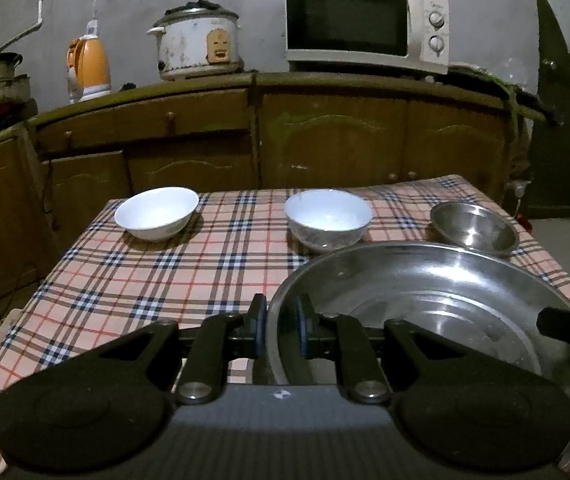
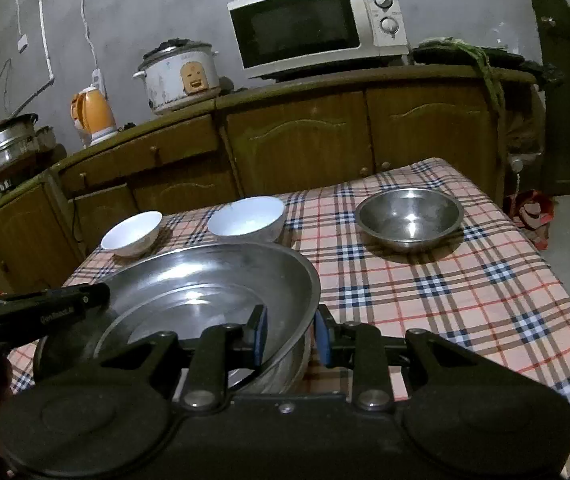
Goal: Organize plates and bowls
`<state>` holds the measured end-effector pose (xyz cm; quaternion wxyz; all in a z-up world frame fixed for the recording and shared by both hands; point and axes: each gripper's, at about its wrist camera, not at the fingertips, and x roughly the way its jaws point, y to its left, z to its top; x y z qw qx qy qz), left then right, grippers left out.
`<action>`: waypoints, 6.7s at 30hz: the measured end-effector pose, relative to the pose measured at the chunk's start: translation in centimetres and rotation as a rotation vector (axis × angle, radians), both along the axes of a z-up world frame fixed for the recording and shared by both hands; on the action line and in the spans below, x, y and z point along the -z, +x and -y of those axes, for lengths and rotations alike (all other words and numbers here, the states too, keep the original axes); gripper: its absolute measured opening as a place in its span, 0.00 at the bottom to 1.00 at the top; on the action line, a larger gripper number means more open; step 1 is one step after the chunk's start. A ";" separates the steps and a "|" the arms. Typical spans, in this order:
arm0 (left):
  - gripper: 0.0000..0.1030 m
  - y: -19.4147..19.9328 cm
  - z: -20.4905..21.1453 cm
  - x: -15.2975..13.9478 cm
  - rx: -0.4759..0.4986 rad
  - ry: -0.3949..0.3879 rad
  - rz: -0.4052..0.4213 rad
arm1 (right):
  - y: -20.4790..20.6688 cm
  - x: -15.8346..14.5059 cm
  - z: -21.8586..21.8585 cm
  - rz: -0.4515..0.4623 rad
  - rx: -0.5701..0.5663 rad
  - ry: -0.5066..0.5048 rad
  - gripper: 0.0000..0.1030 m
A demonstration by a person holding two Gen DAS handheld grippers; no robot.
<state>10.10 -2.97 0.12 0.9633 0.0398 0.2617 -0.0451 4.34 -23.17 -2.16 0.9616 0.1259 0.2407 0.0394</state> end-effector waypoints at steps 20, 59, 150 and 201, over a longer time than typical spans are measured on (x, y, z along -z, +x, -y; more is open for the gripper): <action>0.16 2.4 -1.5 4.2 -0.066 0.043 -0.102 | 4.8 4.6 -2.6 -0.108 -0.052 -0.067 0.32; 0.46 4.3 -1.9 6.3 -0.098 0.036 -0.133 | 6.3 5.4 -2.1 -0.104 -0.036 -0.097 0.52; 0.30 3.8 -21.7 5.2 -0.373 -0.055 -0.163 | 10.1 5.2 -24.3 -0.132 -0.374 -0.045 0.37; 0.66 2.7 1.1 0.6 -0.087 -0.013 -0.115 | 4.0 1.2 2.4 -0.034 0.039 -0.045 0.64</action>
